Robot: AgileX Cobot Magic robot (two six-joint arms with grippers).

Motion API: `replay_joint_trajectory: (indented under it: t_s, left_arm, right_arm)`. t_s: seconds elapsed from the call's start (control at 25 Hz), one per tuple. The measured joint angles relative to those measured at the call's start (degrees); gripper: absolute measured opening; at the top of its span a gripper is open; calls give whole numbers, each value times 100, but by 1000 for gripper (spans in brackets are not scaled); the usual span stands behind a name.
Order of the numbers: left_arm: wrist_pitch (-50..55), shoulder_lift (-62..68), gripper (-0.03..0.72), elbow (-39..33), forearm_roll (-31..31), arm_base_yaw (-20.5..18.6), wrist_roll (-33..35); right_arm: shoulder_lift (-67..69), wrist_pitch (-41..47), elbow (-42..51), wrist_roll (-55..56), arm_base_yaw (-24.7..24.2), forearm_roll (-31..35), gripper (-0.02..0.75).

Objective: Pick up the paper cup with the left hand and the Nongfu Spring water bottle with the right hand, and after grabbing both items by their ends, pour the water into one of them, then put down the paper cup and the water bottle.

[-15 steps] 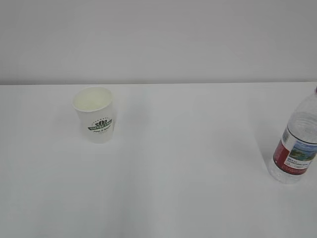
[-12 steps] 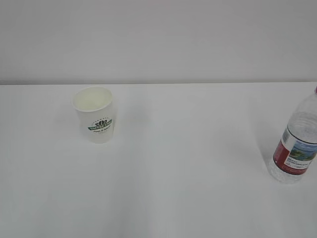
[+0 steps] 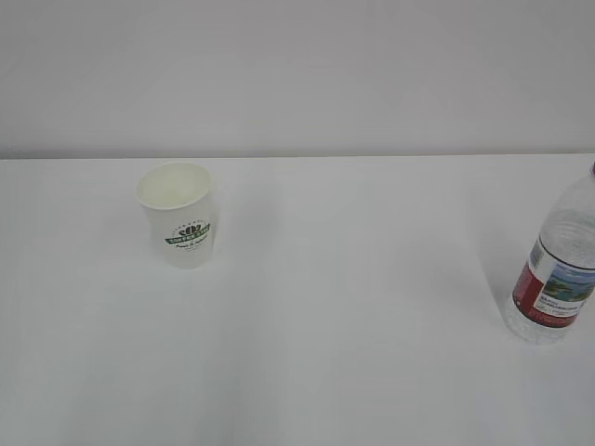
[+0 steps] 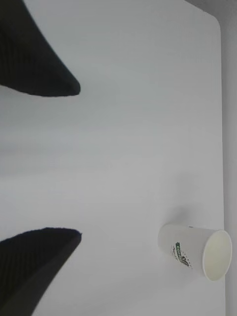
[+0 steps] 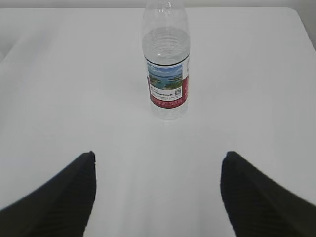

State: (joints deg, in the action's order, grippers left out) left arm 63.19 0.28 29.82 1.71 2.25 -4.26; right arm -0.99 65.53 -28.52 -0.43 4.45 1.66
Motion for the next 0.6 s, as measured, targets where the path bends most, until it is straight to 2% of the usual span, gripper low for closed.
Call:
replay_joint_trajectory:
  t_s: [0.6]
  left_arm:
    - [0,0,586,0,0,0,0]
  right_arm:
    - [0,0,0,0,0,0,591]
